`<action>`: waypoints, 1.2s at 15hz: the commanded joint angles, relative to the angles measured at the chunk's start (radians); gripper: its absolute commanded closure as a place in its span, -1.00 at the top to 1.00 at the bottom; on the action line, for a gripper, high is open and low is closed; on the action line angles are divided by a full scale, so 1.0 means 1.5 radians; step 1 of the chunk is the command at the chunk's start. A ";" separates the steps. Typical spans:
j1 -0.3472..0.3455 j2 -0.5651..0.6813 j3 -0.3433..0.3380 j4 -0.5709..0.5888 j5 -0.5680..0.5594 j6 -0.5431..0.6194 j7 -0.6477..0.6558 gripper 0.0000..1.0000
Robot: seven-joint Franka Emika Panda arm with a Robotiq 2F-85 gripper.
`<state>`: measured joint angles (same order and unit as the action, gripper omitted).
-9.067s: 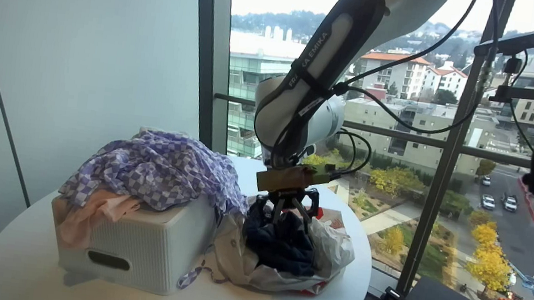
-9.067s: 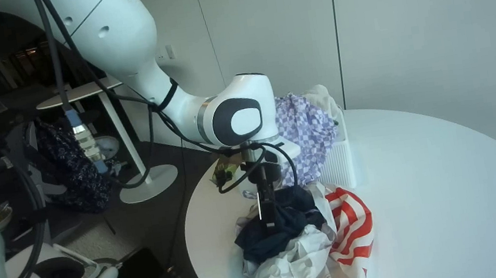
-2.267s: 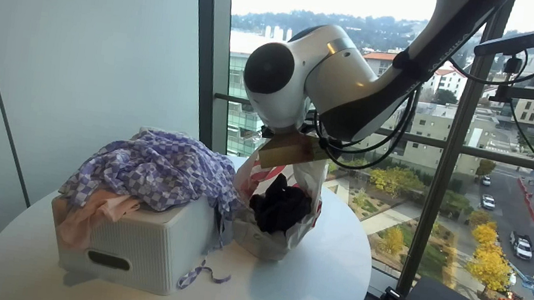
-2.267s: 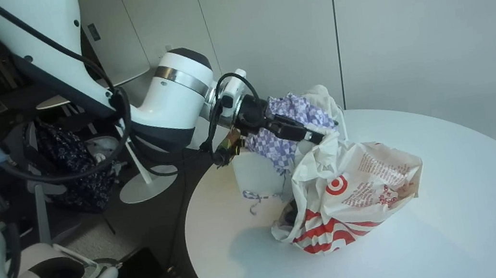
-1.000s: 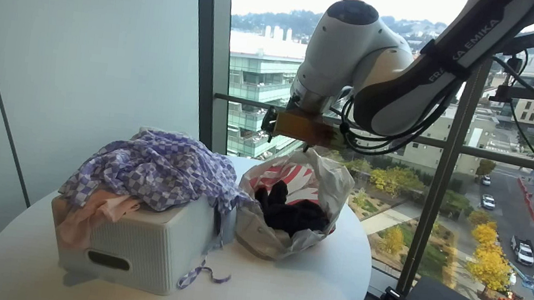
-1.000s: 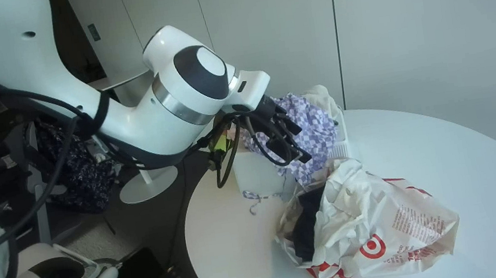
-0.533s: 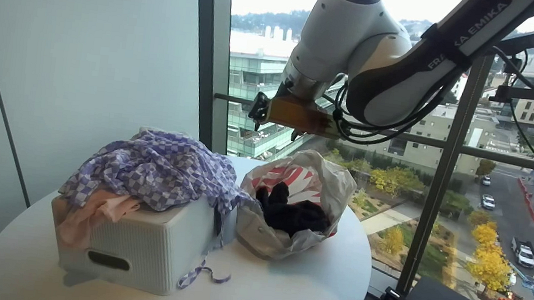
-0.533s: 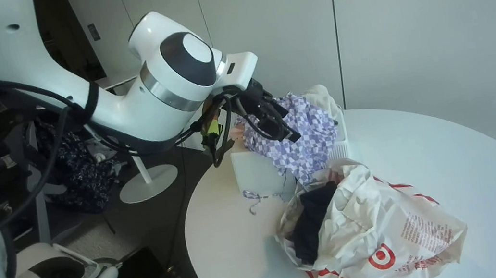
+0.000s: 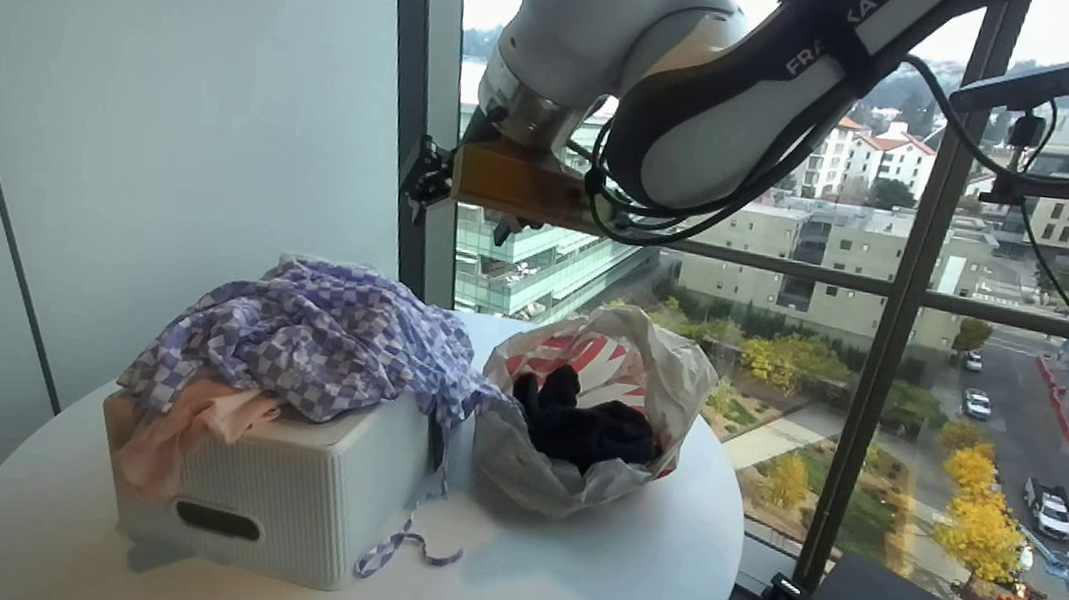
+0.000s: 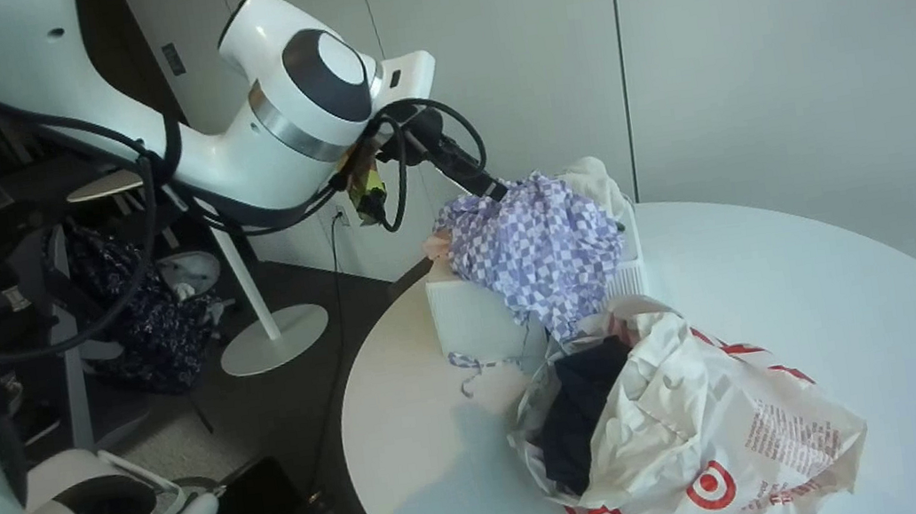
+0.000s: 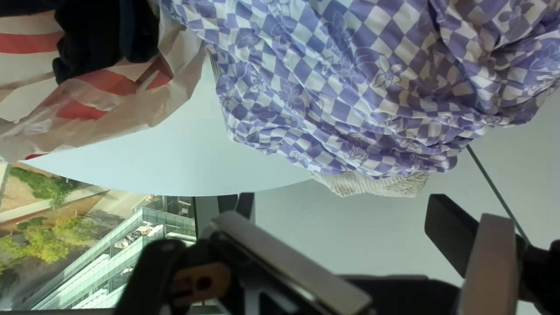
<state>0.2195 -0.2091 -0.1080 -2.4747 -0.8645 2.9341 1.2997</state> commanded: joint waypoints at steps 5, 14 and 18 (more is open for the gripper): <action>0.082 0.161 -0.010 0.112 0.246 -0.004 -0.242 1.00; 0.060 0.300 0.021 0.234 0.380 -0.078 -0.395 1.00; 0.041 0.301 0.045 0.236 0.393 -0.102 -0.429 0.39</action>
<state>0.3025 0.2405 -0.0746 -2.1486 -0.3085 2.8155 0.7145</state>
